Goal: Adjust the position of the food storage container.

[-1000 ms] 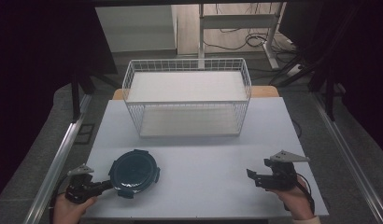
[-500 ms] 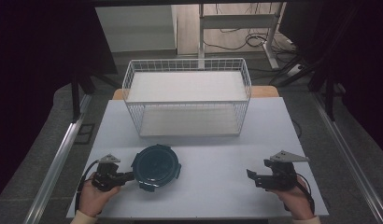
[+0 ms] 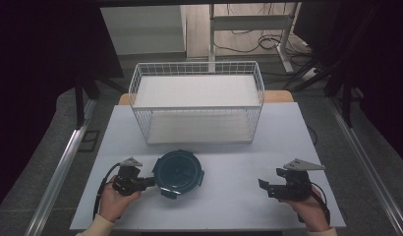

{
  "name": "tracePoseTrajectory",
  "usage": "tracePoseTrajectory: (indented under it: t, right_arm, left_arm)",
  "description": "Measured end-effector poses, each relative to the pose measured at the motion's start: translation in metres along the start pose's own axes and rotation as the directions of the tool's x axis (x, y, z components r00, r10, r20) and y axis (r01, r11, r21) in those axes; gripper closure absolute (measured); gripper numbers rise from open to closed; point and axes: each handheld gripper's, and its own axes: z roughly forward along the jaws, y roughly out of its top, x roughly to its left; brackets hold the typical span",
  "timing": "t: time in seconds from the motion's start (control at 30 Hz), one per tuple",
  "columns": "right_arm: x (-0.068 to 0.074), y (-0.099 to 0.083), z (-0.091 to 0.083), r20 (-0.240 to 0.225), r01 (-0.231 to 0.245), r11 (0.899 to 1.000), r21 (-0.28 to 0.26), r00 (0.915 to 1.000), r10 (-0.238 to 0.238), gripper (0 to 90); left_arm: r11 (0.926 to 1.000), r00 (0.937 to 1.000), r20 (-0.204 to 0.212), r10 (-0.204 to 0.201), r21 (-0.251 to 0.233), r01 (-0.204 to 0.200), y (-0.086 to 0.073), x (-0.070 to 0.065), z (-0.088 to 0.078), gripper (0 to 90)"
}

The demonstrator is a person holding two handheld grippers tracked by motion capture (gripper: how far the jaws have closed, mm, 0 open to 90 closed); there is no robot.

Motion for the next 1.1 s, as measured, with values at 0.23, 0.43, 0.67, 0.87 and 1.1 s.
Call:
tracePoseTrajectory:
  t: [0.23,0.43,0.67,0.87,1.1]
  right_arm:
    - [-0.002,0.000,0.000,0.007,-0.001,1.000,-0.002,1.0000,0.001,17.7]
    - [0.000,0.000,-0.001,0.005,0.003,1.000,-0.003,1.0000,-0.003,17.8]
    - [-0.001,0.000,-0.001,0.009,-0.006,1.000,-0.003,0.9999,0.006,17.9]
    - [-0.002,-0.001,-0.002,0.013,0.001,1.000,-0.004,0.9999,-0.001,17.9]
    - [-0.002,0.000,-0.002,0.017,-0.002,1.000,-0.003,0.9998,0.002,18.1]
  left_arm:
    - [0.9991,0.9990,0.027,0.036,0.023,-0.037,0.003,-0.004,0.006,90.0]
    - [0.9991,0.9998,0.019,0.010,-0.041,-0.009,0.003,0.005,-0.009,90.0]
    - [0.9965,0.9994,-0.014,-0.031,-0.078,0.030,0.011,0.016,-0.011,90.0]
    - [0.9982,0.9996,-0.005,-0.029,-0.053,0.029,0.022,0.013,-0.003,90.0]
    - [0.9978,0.9983,0.012,-0.057,-0.035,0.057,0.022,0.013,0.001,90.0]
